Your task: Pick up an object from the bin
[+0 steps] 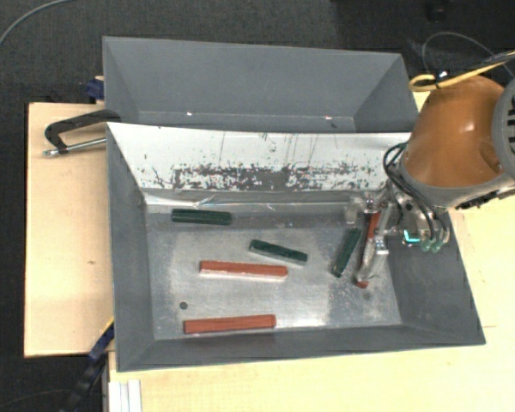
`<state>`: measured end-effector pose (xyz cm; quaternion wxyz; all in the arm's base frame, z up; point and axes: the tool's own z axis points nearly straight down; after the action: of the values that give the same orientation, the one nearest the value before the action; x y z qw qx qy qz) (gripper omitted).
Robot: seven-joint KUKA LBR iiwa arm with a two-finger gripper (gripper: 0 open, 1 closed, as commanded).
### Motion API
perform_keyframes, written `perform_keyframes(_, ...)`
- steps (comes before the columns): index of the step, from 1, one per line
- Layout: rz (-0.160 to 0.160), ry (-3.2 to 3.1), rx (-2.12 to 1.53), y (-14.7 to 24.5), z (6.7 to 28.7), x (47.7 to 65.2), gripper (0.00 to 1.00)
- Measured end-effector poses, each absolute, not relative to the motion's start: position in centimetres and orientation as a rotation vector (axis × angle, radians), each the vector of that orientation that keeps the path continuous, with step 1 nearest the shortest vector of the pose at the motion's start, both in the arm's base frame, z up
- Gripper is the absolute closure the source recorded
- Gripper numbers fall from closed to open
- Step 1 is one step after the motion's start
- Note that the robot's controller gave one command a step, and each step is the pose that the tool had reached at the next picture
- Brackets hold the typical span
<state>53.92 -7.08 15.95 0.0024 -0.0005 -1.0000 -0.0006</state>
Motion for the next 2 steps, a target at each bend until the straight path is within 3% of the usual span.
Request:
perform_keyframes(1, -0.008, -3.132, 0.108, 0.65, 6.63, 53.43, 0.00)
perform_keyframes(2, -0.002, -3.141, 0.099, 0.22, 7.07, 53.68, 1.00)
